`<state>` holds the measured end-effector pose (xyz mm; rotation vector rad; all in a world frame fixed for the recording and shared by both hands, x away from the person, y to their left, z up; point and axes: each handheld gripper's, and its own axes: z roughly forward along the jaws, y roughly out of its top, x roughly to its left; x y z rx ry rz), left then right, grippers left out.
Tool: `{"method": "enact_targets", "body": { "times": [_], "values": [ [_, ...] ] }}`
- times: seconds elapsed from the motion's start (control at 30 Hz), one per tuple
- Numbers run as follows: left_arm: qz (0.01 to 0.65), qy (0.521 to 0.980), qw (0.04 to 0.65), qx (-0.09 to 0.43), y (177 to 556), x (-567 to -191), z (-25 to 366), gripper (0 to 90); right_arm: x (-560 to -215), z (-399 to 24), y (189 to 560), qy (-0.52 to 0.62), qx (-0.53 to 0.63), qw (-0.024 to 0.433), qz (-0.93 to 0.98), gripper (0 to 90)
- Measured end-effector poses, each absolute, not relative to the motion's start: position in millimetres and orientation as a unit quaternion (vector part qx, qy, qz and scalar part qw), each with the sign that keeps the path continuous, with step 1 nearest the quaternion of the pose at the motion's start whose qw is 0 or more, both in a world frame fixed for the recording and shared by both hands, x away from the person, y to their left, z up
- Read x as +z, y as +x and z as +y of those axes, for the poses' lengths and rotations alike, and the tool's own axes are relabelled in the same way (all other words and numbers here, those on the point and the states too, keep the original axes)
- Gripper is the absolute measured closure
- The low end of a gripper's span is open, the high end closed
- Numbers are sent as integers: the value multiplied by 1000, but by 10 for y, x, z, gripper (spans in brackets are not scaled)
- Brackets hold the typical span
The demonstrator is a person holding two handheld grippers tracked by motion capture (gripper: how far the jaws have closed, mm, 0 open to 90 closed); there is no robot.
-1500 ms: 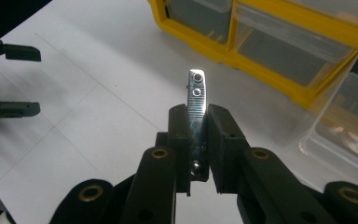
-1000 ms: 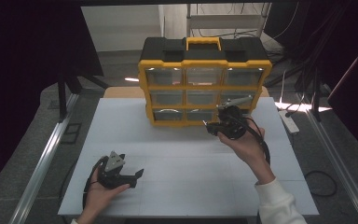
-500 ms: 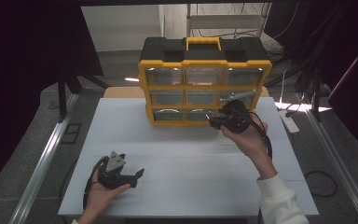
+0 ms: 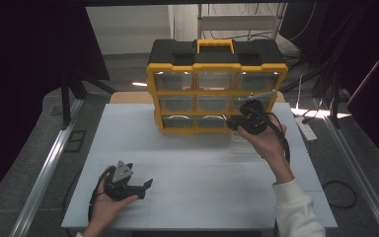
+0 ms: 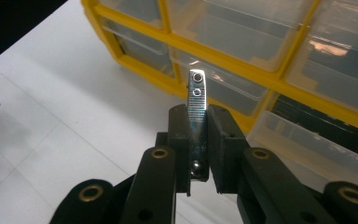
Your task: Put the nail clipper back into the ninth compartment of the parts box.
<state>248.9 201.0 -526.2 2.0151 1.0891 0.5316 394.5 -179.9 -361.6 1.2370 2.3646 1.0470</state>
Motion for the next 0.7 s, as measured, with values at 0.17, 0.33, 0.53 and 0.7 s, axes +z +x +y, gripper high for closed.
{"method": "enact_targets", "body": {
  "times": [0.17,0.33,0.53,0.7],
  "values": [
    [427,791,386,209,2484,-5259,2009,85,-3661,-1877,4032,446,352,138,811,802],
    [426,791,386,209,2485,-5259,2010,85,-3679,-1982,4087,461,350,140,803,802],
    [425,791,388,208,2494,-5254,2009,85,-3717,-2028,4118,469,339,149,802,802],
    [424,792,388,207,2496,-5254,2009,86,-3732,-2108,4149,479,339,150,796,802]
  ]
}}
